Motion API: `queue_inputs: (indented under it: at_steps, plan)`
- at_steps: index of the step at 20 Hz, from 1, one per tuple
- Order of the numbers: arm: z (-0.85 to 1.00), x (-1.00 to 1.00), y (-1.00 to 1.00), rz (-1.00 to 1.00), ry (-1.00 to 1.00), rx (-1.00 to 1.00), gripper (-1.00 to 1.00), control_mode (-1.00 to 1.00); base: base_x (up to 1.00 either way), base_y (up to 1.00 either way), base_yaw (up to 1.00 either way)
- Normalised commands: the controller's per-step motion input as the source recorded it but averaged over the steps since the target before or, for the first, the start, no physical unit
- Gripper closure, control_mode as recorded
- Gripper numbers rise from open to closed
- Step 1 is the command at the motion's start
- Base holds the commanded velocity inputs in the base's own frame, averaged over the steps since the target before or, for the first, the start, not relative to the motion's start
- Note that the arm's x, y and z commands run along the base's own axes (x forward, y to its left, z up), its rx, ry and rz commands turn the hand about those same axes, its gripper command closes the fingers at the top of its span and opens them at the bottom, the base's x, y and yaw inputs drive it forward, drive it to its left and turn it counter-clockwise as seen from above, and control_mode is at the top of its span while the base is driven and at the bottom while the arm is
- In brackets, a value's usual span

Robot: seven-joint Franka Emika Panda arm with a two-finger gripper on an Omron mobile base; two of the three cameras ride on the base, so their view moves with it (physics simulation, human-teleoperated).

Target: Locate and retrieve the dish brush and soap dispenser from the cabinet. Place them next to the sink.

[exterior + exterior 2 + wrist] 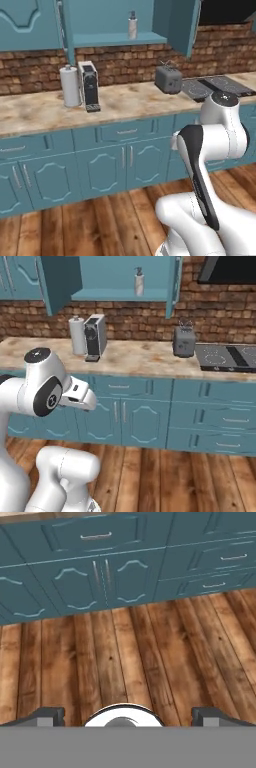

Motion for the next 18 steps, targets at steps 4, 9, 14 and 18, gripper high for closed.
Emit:
queue_inputs:
  at_steps: [4,9,14,18]
  plan:
    - [0.0,0.0,0.0,0.0,0.0,0.0,-1.0,1.0,1.0,0.35,-0.03]
    - [0.0,0.0,0.0,0.0,0.0,0.0,-1.0,1.0,0.99,0.34,-0.03]
    - [0.0,0.0,0.0,0.0,0.0,0.0,-1.0,1.0,0.93,0.31,-0.03]
    - [0.0,0.0,0.0,0.0,0.0,0.0,-1.0,1.0,0.78,0.26,-0.01]
